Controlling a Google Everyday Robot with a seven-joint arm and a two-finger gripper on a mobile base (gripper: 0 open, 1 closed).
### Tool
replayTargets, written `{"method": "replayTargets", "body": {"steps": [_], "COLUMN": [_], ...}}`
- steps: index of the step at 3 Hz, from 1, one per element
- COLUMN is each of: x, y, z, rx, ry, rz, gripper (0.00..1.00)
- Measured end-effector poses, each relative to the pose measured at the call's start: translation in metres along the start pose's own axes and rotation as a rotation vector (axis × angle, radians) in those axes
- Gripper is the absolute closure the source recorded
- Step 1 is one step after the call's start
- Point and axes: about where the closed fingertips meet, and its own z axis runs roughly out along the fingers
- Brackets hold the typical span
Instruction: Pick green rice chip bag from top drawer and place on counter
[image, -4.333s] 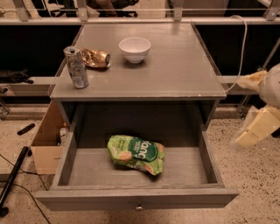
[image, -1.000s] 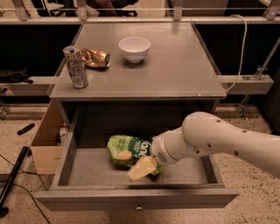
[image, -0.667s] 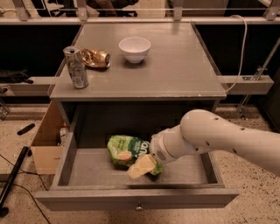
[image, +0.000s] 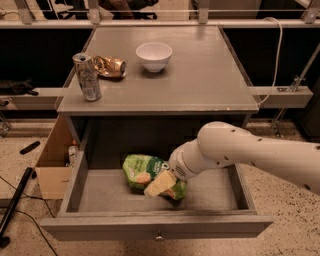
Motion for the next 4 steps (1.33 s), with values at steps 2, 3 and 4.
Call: {"method": "replayTargets", "body": {"steps": [2,3,4], "x": [0.033,0.035,0.035], "y": [-0.016,-0.015,-0.015], "z": [0.025,0.037,0.038], "rx": [0.009,0.004,0.004], "ry": [0.013,-0.004,-0.006], "rz": [0.034,0.045,0.046], "gripper": [0.00,0.00,0.16]}}
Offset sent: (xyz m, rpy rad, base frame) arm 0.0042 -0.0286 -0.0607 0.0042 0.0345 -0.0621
